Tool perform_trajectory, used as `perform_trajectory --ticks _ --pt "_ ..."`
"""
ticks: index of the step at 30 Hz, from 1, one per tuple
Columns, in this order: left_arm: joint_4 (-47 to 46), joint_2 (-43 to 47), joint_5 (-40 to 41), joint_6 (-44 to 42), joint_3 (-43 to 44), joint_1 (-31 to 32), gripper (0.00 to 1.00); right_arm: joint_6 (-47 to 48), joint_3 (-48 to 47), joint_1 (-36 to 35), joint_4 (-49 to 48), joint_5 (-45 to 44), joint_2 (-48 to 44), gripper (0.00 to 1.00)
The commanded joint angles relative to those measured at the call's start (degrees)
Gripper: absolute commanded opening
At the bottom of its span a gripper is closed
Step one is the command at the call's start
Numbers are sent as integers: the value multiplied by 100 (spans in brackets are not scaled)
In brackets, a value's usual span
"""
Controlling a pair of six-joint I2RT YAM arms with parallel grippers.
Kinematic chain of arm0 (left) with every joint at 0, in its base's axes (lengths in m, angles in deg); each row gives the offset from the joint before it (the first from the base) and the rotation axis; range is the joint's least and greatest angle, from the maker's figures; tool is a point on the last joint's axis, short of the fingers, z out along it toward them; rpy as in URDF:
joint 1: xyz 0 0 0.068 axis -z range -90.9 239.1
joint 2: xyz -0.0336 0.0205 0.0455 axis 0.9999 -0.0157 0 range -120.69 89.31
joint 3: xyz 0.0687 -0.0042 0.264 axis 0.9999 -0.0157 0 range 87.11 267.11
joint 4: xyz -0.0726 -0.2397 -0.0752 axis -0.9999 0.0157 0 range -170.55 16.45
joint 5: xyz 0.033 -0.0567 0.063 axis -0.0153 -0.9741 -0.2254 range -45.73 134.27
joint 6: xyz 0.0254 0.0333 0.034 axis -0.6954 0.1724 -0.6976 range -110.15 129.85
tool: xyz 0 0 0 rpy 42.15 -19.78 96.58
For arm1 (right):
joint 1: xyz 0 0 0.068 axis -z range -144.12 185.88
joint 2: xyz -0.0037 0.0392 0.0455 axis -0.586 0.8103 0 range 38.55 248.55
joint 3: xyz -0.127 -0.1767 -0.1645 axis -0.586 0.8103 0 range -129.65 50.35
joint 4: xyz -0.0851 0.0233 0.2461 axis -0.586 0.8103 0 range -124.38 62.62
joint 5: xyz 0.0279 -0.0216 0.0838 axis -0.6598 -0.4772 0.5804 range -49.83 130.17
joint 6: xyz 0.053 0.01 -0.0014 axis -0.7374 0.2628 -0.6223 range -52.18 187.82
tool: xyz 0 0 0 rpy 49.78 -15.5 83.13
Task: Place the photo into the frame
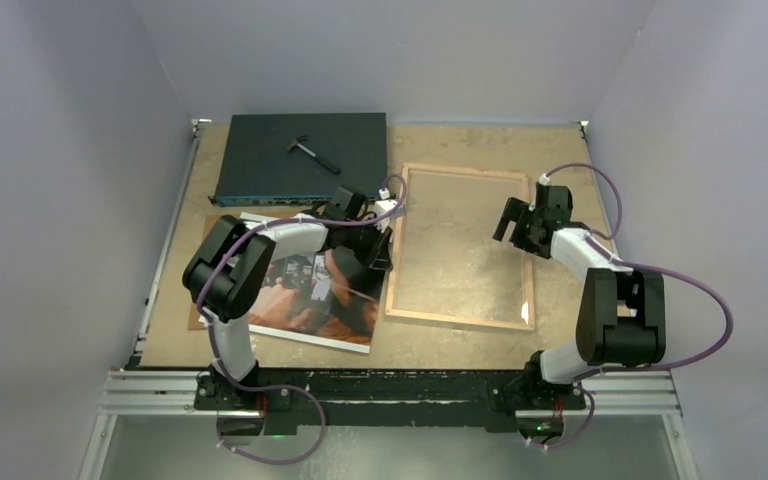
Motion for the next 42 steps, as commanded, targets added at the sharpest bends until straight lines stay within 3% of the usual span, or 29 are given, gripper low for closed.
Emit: perform_trajectory --ticks 1,23,42 --pt "-198 -67 260 -80 -97 -26 0 -60 89 -15 -23 116 64 93" --pt "-162 -108 246 -86 16 -27 0 -263 495 -37 -522 712 235 88" --pt "-177 -172 241 -82 28 -25 0 -914 801 -79 -841 2837 -787 87"
